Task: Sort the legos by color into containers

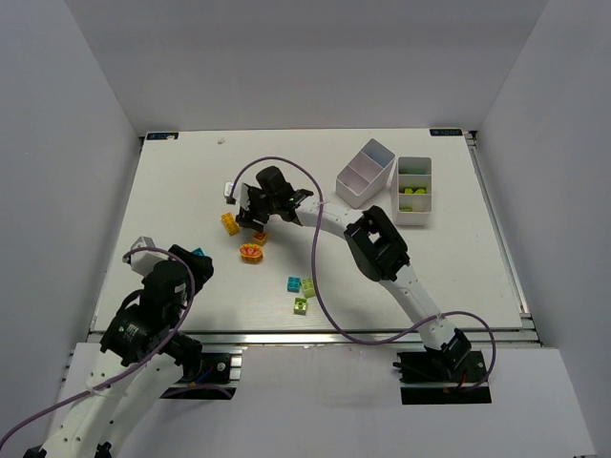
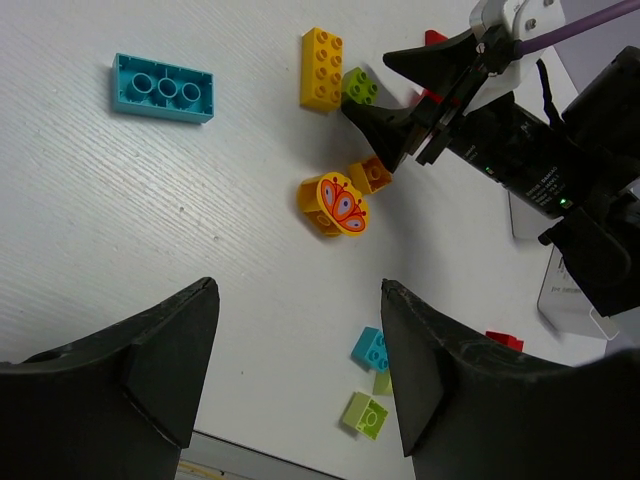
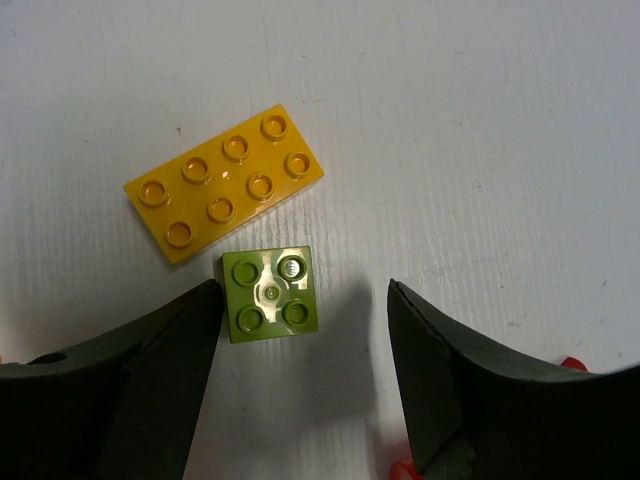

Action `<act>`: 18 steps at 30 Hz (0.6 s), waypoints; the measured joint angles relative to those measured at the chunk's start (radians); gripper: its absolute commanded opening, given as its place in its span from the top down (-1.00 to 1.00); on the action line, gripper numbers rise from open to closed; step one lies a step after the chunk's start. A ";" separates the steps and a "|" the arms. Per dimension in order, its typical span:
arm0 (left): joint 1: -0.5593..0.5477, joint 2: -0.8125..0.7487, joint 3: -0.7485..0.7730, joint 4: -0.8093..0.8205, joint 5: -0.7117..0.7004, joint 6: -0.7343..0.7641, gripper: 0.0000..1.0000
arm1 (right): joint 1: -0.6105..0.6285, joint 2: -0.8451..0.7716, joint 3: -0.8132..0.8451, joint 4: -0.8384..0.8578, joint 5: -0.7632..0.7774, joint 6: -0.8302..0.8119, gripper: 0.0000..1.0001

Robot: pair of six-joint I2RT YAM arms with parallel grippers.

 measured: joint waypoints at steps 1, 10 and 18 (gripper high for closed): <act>0.000 0.002 0.000 0.000 -0.001 0.001 -0.51 | 0.000 0.002 0.002 -0.003 -0.004 -0.007 -0.40; 0.000 -0.002 0.000 -0.006 -0.003 0.000 -0.51 | 0.000 0.028 0.050 -0.043 -0.035 -0.081 -0.08; 0.000 -0.011 0.000 -0.010 -0.005 -0.002 -0.51 | -0.002 0.028 0.047 -0.059 -0.090 -0.113 0.46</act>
